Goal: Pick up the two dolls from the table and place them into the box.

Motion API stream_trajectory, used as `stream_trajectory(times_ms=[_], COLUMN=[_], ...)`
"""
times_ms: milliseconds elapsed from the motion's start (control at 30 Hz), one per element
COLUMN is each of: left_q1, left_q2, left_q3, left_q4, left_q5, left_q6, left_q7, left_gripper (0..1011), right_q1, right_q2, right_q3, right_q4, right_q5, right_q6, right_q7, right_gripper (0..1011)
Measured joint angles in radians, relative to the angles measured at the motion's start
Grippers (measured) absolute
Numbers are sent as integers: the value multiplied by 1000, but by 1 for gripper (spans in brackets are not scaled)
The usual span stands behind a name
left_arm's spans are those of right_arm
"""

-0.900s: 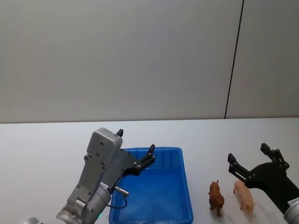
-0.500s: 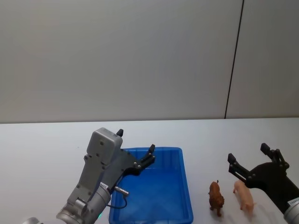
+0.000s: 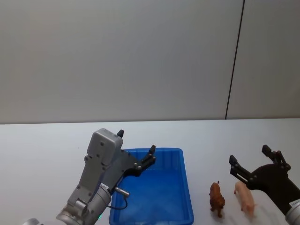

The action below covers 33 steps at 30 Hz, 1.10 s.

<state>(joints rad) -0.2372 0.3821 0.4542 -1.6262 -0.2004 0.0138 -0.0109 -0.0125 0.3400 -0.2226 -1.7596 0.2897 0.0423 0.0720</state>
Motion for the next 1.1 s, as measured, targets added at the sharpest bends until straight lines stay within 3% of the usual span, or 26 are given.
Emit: stream_trajectory(times_ms=[533, 1100], left_q1=[0, 0], left_q2=[0, 0], left_q3=[0, 0], left_q4=[0, 0], left_q5=[0, 0], left_q6=[0, 0], left_q7=[0, 0], left_gripper=[1001, 1001], right_q1=[7, 26], right_q2=[35, 46], right_q3=[26, 24], right_q4=[60, 155], right_q5=[18, -29], right_q6=[102, 180], right_q7=[51, 114], right_gripper=[1001, 1001])
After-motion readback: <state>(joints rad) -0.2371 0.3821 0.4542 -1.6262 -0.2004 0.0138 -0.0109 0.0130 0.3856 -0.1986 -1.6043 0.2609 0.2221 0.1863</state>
